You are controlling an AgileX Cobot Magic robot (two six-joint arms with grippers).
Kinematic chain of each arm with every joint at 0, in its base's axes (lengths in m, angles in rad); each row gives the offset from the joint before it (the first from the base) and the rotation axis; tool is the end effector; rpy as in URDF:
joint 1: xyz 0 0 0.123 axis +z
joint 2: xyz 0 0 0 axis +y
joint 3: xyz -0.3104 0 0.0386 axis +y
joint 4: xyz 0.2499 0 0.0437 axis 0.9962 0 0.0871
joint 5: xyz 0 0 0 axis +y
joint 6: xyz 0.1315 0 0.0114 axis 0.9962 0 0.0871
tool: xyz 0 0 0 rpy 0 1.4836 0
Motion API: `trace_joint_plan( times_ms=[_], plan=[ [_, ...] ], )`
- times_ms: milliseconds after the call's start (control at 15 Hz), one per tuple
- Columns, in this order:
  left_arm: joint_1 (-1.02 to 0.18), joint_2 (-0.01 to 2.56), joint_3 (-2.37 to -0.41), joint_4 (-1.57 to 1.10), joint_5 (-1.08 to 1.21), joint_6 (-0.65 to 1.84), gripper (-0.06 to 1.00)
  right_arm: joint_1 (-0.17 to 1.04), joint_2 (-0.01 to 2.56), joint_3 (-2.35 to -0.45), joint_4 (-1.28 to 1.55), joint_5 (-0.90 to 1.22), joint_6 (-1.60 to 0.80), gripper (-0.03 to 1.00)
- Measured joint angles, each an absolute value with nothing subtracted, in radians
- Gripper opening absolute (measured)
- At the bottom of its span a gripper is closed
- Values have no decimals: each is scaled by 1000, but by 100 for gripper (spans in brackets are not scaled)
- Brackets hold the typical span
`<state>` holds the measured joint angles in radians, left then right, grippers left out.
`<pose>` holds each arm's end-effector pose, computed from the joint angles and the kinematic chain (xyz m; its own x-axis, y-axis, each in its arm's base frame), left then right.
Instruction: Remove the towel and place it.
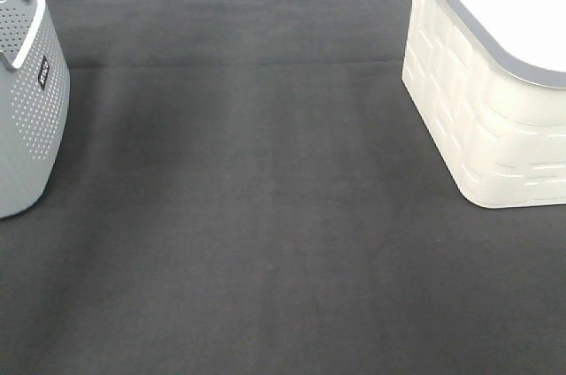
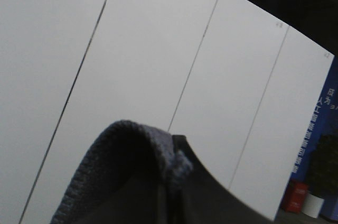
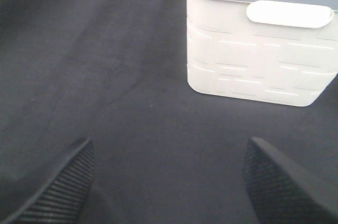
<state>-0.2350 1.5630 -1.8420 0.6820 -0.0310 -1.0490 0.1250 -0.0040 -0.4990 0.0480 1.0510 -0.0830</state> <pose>0.3752 -0.0924 0.5947 0.2554 -0.4303 -0.8658 0.3665 0.8718 -0.3251 0.0047 0.0061 0.2604 -0.4304 -0.1136 -0.8954 -0.1874 0.9817 -0.0345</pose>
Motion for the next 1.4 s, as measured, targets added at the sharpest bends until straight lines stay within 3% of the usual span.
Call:
trace_joint_plan(
  times_ms=[267,533,1067,1400],
  plan=[
    [-351,1582,-1853,682,10,-1023,0,125,-4,-499,48,1051,-83,76],
    [-497,1588,-1856,584,187,-746,0,125,-4,-499,48,1051,-83,76],
    [-513,1599,-1856,-361,613,391,0,125,-4,-499,53,1051,-83,76],
    [-513,1599,-1719,-375,687,445,0,125,-4,-499,132,1046,-81,76]
  ],
)
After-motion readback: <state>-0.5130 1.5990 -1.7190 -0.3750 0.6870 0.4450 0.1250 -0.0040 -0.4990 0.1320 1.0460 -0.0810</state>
